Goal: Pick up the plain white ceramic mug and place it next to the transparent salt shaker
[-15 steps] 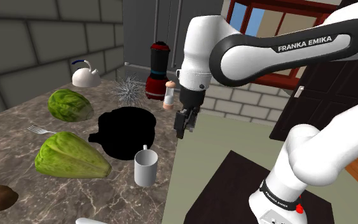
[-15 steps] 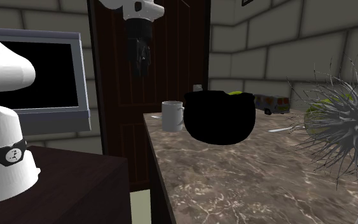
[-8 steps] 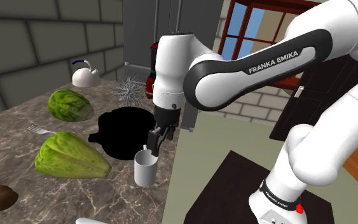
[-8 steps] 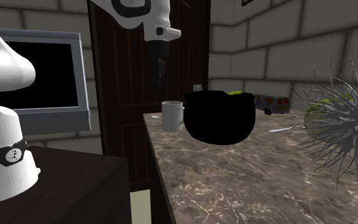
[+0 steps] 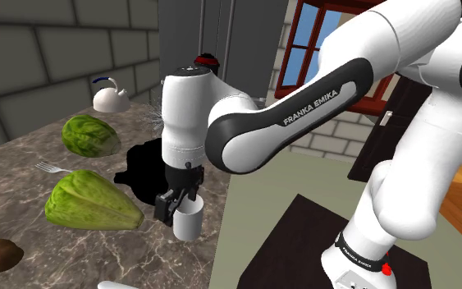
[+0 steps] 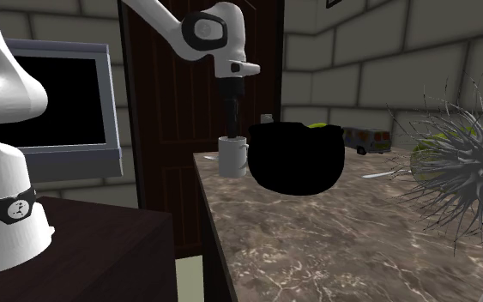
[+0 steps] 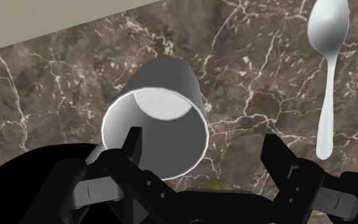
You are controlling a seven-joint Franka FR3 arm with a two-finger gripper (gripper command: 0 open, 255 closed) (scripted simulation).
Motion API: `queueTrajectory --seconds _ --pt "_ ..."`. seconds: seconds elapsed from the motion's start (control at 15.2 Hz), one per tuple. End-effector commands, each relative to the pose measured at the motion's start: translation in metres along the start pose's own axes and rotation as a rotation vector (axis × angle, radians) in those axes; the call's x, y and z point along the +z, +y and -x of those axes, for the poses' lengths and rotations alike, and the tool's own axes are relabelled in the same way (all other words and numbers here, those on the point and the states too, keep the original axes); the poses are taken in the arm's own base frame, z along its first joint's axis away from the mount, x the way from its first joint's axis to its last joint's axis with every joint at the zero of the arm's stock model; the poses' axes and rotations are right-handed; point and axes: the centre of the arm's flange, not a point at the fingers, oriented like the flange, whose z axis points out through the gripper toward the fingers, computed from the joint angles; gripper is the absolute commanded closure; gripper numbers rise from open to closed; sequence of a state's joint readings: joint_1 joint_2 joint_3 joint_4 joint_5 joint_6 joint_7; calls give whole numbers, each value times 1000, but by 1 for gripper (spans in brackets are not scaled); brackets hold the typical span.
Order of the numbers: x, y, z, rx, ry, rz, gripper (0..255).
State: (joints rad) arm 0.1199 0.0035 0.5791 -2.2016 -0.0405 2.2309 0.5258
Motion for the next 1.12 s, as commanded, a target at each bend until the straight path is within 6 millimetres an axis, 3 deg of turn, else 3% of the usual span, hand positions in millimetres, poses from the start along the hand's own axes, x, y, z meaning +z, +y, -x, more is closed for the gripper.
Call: queueTrajectory --seconds 0.0,0.33,0.79,0.86,1.06 --pt "10 -2 -1 0 1 -1 0" --pt "34 -2 -1 0 1 -1 0" --pt "34 -2 -1 0 1 0 0" --pt "34 -2 -1 0 1 0 255" --pt "34 -2 -1 0 1 0 255"
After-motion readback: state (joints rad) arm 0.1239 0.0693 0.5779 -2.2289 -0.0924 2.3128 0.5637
